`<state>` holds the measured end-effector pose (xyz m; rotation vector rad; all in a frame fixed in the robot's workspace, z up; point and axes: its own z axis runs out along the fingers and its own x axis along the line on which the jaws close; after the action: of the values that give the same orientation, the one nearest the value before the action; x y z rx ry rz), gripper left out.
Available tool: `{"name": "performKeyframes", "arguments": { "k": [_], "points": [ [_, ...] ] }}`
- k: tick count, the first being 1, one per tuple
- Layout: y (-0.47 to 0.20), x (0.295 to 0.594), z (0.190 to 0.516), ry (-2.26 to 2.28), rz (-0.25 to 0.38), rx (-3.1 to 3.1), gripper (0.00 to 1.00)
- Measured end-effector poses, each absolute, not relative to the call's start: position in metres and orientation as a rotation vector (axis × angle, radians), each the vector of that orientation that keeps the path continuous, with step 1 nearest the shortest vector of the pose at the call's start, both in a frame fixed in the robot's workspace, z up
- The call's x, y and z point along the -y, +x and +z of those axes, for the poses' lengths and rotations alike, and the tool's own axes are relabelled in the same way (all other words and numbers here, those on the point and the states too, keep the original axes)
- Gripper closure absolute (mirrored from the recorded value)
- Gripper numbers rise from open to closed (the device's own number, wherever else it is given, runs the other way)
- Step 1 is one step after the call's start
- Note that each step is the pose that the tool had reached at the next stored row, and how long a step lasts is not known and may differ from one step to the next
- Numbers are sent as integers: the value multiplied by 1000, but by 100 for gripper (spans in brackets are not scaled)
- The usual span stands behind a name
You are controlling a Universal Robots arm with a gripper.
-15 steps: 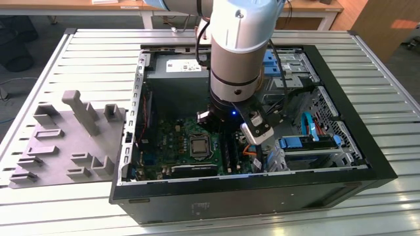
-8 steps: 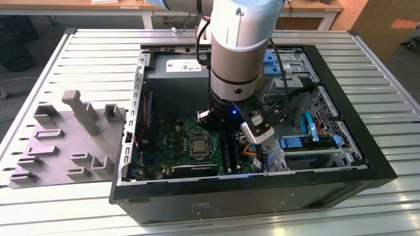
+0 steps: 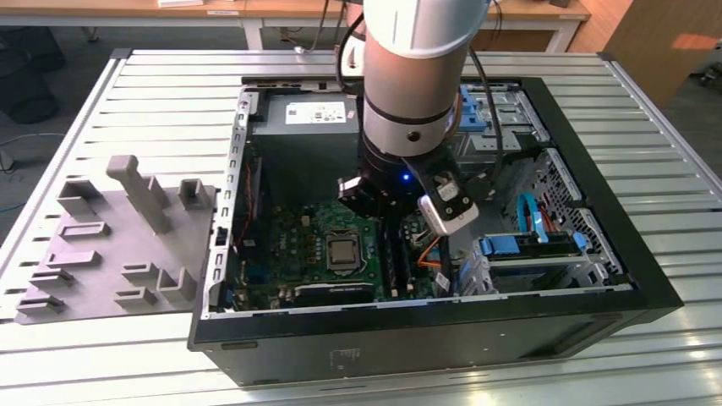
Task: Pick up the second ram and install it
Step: 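Insert the second ram into the second slot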
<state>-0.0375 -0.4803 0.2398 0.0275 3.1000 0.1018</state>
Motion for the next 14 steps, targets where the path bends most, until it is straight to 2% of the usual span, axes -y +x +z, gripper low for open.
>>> {"name": "performKeyframes", "arguments": {
  "k": [9, 10, 11, 12, 14],
  "points": [
    [-37, 480, 240, 27, 102, -3100, 76],
    [-37, 480, 240, 28, 102, -3100, 83],
    [-38, 480, 240, 28, 102, -3100, 83],
    [-37, 480, 240, 27, 102, -3100, 89],
    [-38, 480, 240, 28, 102, -3100, 89]
  ]
}}
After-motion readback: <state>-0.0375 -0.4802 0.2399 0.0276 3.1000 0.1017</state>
